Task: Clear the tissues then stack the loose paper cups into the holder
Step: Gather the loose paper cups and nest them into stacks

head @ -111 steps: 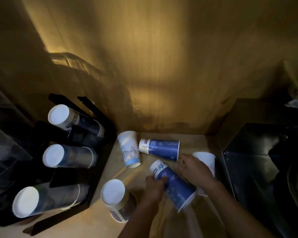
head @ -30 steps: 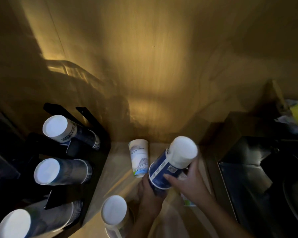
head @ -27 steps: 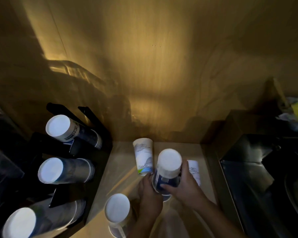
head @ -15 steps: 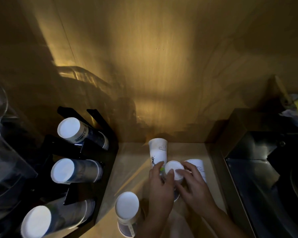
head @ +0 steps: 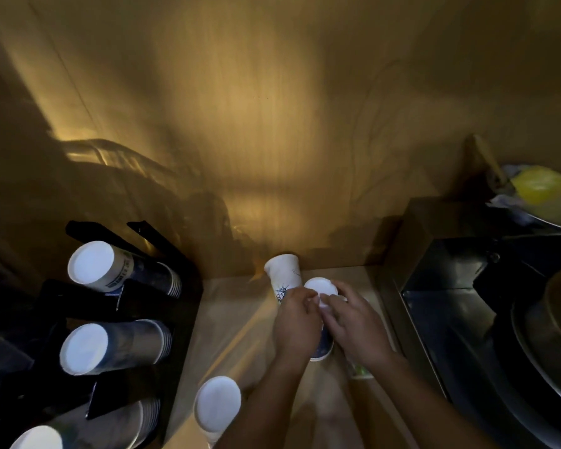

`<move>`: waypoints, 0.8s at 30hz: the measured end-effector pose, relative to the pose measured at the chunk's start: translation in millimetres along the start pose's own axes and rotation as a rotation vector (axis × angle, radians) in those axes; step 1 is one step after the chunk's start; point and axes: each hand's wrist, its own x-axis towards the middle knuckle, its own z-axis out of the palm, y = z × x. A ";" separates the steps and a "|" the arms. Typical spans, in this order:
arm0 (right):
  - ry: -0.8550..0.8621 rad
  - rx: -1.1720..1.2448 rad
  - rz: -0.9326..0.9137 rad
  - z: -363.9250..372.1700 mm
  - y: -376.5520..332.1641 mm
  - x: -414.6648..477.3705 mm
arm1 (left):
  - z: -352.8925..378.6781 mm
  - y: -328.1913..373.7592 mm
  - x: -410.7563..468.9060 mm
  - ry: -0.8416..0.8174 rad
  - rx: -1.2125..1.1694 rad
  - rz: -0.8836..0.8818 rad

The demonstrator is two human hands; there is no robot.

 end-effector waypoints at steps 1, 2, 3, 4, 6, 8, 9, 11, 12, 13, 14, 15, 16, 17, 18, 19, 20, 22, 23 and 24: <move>-0.007 -0.016 -0.022 -0.2 2.0 -0.2 | -2.0 -0.4 1.8 -0.031 0.035 0.006; -0.016 -0.030 -0.043 -0.2 3.6 -1.5 | -5.2 -0.5 3.0 -0.064 0.080 0.011; -0.024 -0.038 -0.059 0.1 5.1 -3.6 | -9.8 -0.4 4.7 -0.086 0.123 0.021; -0.027 -0.038 -0.067 0.7 6.3 -5.7 | -15.5 1.5 7.2 -0.091 0.157 0.035; -0.012 -0.030 -0.068 2.2 7.9 -8.6 | -29.5 9.9 20.1 -0.030 0.181 0.091; 0.006 -0.026 -0.048 3.8 7.2 -9.4 | -38.9 17.9 45.8 0.027 0.291 0.207; 0.010 -0.029 -0.045 4.4 6.9 -9.4 | -40.7 21.1 60.8 0.004 0.403 0.283; -0.001 -0.038 -0.031 4.2 5.3 -9.2 | -40.6 18.7 87.7 -0.142 0.718 0.442; -0.003 -0.053 -0.026 3.5 4.2 -9.3 | -38.4 12.9 100.0 -0.248 0.889 0.501; 0.002 -0.078 -0.029 2.9 3.7 -9.4 | -38.1 6.3 109.2 -0.346 1.035 0.553; 0.008 -0.106 -0.035 2.7 3.5 -9.7 | -38.8 -1.6 116.7 -0.396 1.173 0.648; 0.011 -0.124 -0.040 2.7 2.9 -10.0 | -41.1 -5.9 120.0 -0.471 1.314 0.700; 0.011 -0.132 -0.040 3.3 2.6 -10.3 | -42.1 -12.8 124.3 -0.478 1.436 0.732; 0.011 -0.136 -0.033 4.2 2.9 -10.6 | -40.9 -22.0 127.8 -0.413 1.483 0.832; 0.009 -0.142 -0.020 4.9 3.5 -10.9 | -40.6 -29.6 133.1 -0.393 1.498 0.912; 0.004 -0.144 -0.008 5.1 4.3 -11.0 | -37.0 -36.9 139.7 -0.407 1.499 0.969; -0.002 -0.142 -0.005 5.1 5.4 -10.9 | -30.2 -49.7 147.2 -0.397 1.495 1.039; -0.014 -0.143 -0.022 5.2 7.7 -10.7 | -20.9 -61.5 150.6 -0.341 1.506 1.086; -0.016 -0.147 -0.025 5.3 8.2 -10.9 | -18.5 -62.2 149.2 -0.419 1.513 1.070; -0.015 -0.145 -0.022 5.6 8.3 -11.2 | -16.6 -62.1 148.5 -0.476 1.513 1.080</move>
